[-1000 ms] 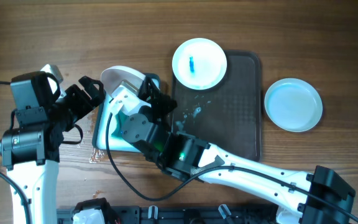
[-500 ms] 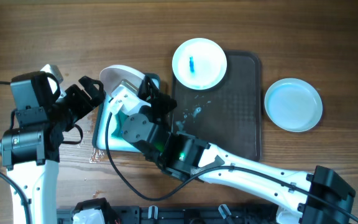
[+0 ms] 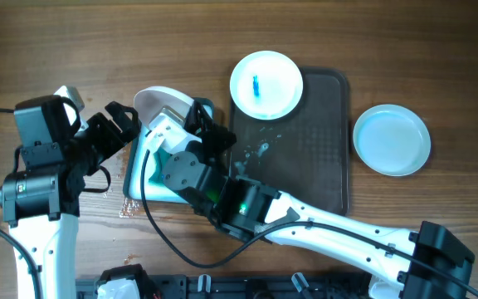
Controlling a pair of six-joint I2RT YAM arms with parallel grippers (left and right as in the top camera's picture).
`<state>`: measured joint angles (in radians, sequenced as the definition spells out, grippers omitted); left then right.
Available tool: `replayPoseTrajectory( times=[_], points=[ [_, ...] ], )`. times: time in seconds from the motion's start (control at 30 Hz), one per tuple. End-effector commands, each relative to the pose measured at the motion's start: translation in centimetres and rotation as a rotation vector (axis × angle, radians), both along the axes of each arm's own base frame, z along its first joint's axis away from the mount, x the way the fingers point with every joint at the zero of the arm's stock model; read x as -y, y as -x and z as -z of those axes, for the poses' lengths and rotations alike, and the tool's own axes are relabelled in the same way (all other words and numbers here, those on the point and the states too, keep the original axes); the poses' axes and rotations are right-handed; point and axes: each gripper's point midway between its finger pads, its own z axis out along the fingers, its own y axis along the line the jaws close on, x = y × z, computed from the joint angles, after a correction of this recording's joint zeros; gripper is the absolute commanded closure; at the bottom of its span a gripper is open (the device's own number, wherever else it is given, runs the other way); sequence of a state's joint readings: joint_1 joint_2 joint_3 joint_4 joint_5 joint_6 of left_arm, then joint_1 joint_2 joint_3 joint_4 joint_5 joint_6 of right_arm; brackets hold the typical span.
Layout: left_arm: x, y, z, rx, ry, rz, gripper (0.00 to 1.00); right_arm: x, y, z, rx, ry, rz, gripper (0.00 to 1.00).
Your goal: Clean dirty plates on tray and stack at the side
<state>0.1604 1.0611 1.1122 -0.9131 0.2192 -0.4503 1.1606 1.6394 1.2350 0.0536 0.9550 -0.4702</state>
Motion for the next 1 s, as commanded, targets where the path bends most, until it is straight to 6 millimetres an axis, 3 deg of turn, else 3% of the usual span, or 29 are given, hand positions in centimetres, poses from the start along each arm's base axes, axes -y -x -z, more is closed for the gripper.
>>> replayPoseTrajectory(
  times=[0.0, 0.33, 0.53, 0.63, 0.73, 0.97],
  points=[
    [0.1, -0.1, -0.5, 0.014, 0.013, 0.000, 0.00, 0.0, -0.1, -0.7, 0.016, -0.016, 0.020, 0.96],
    [0.1, -0.1, -0.5, 0.014, 0.014, 0.000, 0.00, 0.0, -0.1, -0.7, 0.014, -0.025, 0.021, 0.96],
    [0.1, -0.1, -0.5, 0.014, 0.013, 0.000, 0.00, 0.3, -0.3, -0.5, -0.010, -0.127, 0.050, 0.95],
    [0.1, -0.1, -0.5, 0.014, 0.014, 0.000, 0.00, 1.6, -1.3, 0.7, -0.054, -0.175, 0.100, 0.96],
    [0.1, -0.1, -0.5, 0.014, 0.013, 0.000, 0.00, 1.5, -1.3, 2.3, -0.131, -0.211, 0.086, 0.96],
    [0.1, -0.1, -0.5, 0.014, 0.013, 0.000, 0.00, 1.5, -1.3, 2.4, -0.137, -0.210, 0.080, 0.96]
  ],
)
